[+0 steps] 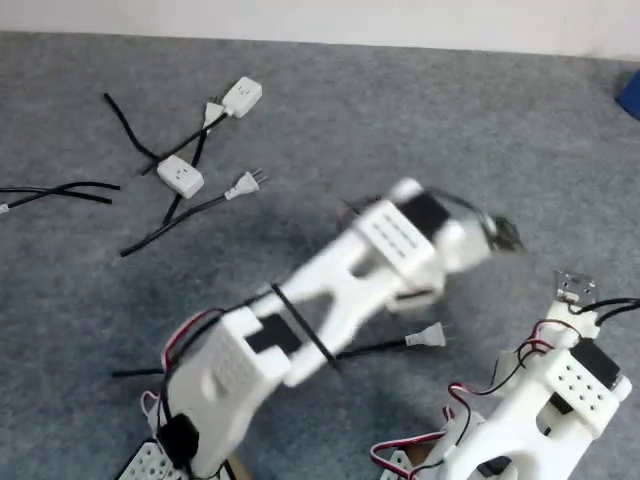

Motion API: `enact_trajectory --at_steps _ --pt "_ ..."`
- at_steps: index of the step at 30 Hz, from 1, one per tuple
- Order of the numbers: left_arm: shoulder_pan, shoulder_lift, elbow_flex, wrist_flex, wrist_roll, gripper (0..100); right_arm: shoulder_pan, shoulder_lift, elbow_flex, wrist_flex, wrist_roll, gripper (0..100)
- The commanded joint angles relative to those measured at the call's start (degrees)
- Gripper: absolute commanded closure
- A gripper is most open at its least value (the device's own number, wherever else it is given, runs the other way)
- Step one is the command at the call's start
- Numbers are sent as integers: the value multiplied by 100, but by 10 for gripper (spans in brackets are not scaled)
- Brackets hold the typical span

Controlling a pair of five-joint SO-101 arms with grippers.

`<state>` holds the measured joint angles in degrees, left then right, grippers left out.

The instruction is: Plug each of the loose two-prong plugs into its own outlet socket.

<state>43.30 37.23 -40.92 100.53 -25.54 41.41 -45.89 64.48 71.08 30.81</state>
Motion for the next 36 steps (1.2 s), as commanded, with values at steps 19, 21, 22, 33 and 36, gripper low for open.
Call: enact_trajectory --at_steps 19,21,22,33,36 --pt "-5807 -1095 497 35 1679 816 -4470 31 -1341 1059 88 861" --pt "-5947 -1138 831 35 1178 818 -4989 66 -2018 1596 255 861" --pt "-5991 -1147 998 44 905 818 -5182 145 -2369 1868 536 861" --pt "-6273 -2079 2791 -132 -607 819 -5675 2176 -3556 1974 3015 861" --pt "-6229 -2695 3732 -765 -615 819 -6088 2105 -3046 1736 3684 861"
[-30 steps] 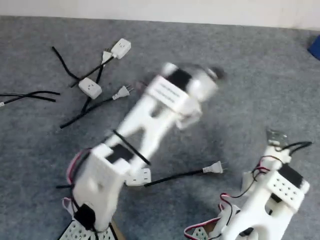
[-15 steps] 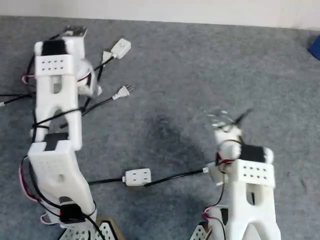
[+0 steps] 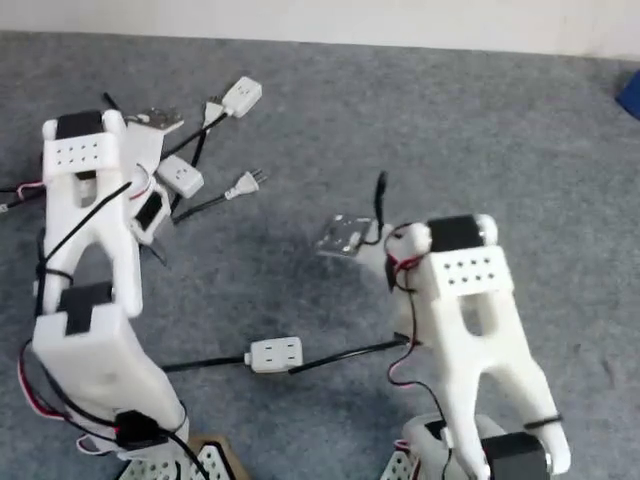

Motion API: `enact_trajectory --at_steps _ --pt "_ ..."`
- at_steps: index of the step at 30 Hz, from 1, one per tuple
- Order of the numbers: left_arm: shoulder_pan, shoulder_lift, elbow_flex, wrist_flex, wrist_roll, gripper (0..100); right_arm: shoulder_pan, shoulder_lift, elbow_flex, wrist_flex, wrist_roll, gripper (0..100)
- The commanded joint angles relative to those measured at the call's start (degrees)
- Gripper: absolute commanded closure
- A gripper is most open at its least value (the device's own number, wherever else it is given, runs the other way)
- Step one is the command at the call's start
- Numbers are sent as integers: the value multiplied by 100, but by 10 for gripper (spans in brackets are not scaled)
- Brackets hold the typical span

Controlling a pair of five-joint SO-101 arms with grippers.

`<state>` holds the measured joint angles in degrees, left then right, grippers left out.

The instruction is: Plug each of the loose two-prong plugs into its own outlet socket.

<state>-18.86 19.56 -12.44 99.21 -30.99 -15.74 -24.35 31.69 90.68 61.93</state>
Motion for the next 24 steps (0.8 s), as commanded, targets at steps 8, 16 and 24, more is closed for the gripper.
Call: enact_trajectory --at_steps 8,16,24 --pt "382 -2545 3723 -2356 -53 819 -382 -673 1798 -1314 1776 861" --pt "769 -3477 4848 -2936 -44 819 523 -716 2246 -2343 2787 860" --pt "787 -3495 4980 -3024 -35 819 523 -716 2862 -3099 2919 860"
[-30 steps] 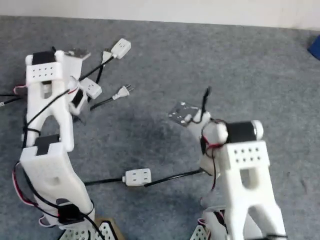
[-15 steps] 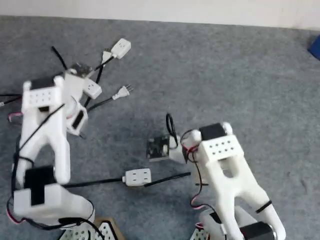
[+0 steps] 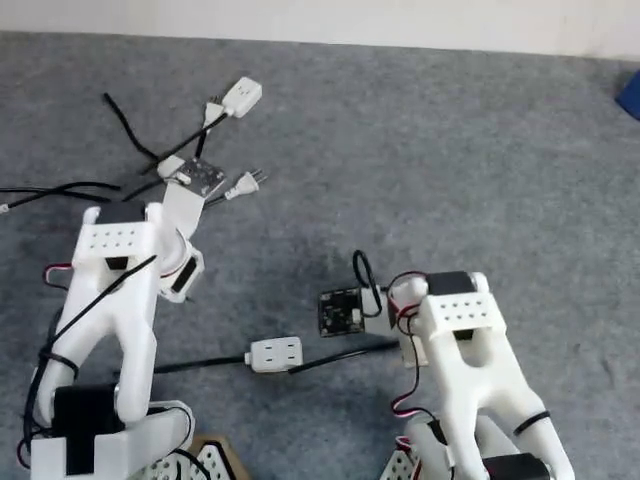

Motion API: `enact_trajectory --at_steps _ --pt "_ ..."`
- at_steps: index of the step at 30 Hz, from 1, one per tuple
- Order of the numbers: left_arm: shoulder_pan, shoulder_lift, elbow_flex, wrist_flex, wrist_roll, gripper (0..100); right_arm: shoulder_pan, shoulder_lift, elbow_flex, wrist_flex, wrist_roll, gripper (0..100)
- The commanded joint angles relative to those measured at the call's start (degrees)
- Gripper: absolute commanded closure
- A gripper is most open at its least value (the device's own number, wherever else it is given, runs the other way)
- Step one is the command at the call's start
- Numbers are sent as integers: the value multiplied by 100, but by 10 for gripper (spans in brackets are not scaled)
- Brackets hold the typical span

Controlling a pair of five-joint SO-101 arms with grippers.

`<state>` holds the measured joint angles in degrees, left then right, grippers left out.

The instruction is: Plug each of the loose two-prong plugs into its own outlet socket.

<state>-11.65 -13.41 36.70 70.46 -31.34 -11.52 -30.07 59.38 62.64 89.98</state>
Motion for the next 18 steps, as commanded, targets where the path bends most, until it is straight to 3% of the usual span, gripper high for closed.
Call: enact_trajectory --at_steps 1,18 --pt "66 -198 110 -211 0 819 101 -145 180 -400 114 860" --pt "66 -198 189 -229 0 819 462 -145 796 -1209 123 861"
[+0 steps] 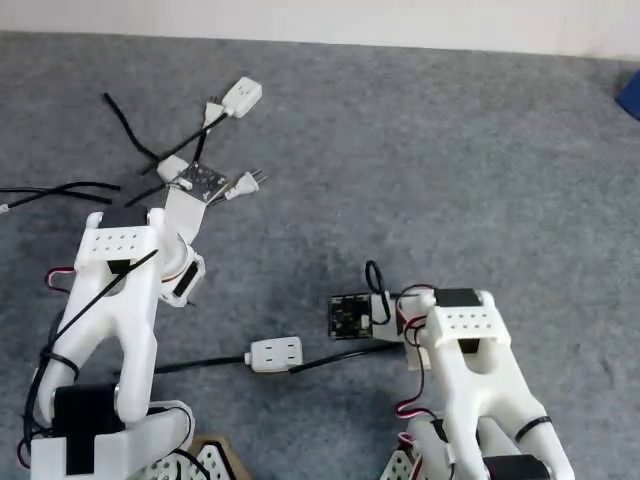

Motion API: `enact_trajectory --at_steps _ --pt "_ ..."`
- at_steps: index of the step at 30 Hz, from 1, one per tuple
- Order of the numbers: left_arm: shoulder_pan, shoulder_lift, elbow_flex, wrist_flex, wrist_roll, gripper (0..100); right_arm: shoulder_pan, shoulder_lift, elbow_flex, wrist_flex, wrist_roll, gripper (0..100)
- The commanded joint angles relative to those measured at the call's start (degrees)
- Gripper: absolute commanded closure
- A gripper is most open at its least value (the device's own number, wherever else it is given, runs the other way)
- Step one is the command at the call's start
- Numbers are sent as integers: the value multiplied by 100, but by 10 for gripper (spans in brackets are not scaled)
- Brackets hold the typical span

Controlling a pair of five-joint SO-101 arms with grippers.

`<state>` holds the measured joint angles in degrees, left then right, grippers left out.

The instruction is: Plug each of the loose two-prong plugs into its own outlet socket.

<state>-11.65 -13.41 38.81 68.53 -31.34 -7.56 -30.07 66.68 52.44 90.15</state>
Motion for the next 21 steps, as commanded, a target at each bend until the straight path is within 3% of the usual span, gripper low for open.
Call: enact_trajectory --at_steps 1,3,6,8,15,21 --pt "66 -198 -22 -35 0 819 66 -145 127 -189 105 864" --pt "66 -198 -13 -35 0 819 75 -145 224 -189 105 882" --pt "66 -198 -13 -35 0 819 75 -145 251 -189 70 986" --pt "66 -198 -13 -35 0 819 84 -145 251 -171 -70 986" --pt "75 -198 -13 -44 0 819 207 -224 66 -136 -1547 993" --pt "75 -198 -13 -70 9 819 312 -163 -1569 1648 -3560 993"
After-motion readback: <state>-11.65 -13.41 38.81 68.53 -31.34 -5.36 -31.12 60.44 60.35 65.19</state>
